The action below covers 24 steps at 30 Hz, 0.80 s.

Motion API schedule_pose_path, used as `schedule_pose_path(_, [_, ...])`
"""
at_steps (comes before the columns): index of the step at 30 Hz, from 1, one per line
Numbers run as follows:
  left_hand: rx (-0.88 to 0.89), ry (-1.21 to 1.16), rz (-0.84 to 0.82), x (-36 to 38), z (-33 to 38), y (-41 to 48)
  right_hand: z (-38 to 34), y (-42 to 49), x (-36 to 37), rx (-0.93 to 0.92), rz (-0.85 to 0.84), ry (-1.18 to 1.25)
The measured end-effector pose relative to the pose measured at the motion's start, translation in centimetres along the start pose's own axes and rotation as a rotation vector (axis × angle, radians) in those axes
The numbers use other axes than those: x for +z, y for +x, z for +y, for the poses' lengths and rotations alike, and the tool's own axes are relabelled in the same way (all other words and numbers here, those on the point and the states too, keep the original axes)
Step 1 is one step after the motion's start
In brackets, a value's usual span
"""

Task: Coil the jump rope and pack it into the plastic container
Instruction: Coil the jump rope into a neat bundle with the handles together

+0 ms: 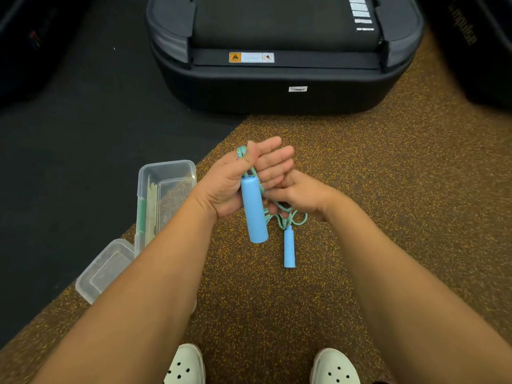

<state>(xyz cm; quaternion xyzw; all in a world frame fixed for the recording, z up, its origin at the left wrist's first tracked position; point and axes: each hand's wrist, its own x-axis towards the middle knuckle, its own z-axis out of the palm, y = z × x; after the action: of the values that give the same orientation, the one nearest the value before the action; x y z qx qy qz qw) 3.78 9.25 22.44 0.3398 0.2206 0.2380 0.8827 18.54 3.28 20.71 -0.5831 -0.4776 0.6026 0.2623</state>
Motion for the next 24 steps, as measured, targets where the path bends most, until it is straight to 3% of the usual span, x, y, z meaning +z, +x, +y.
schedule_pose_path(4, [-0.024,0.029,0.072,-0.2,0.0,0.1,-0.7,-0.5,-0.7,0.110,-0.074,-0.079])
schedule_pose_path(13, [-0.122,0.140,0.141,-0.4,-0.5,0.2,-4.0,-1.4,-1.9,0.154,-0.184,-0.273])
schedule_pose_path(19, [-0.214,0.249,0.121,-0.3,-1.0,-0.1,-5.6,-1.6,-2.8,0.046,-0.101,-0.385])
schedule_pose_path(24, [-0.258,0.204,0.092,0.1,-1.5,-0.1,-5.7,-1.3,-3.4,-0.076,0.018,-0.508])
